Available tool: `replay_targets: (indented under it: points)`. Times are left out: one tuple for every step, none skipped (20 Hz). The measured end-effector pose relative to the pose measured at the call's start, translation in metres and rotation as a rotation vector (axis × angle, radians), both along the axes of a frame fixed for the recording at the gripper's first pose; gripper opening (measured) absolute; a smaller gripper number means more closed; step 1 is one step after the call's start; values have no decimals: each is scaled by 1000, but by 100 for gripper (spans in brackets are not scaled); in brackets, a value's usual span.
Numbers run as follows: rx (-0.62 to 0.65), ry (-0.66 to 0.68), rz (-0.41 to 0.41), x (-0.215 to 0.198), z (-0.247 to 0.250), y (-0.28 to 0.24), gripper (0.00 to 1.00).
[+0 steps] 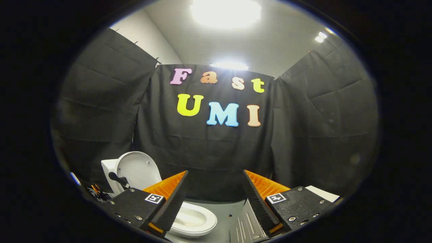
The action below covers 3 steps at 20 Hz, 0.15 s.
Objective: Open the toilet lid.
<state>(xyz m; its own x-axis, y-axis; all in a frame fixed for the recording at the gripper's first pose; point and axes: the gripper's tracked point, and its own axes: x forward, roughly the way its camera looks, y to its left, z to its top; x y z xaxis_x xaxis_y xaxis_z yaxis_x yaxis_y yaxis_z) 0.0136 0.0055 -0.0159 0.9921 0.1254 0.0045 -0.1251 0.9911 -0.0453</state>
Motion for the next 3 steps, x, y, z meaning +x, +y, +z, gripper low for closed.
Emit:
replay_targets:
  points:
    - [-2, 2, -1, 0, -2, -1, 95]
    - [-2, 9, 1, 0, -4, 0, 95]
    - [1, 16, 3, 1, -7, 1, 95]
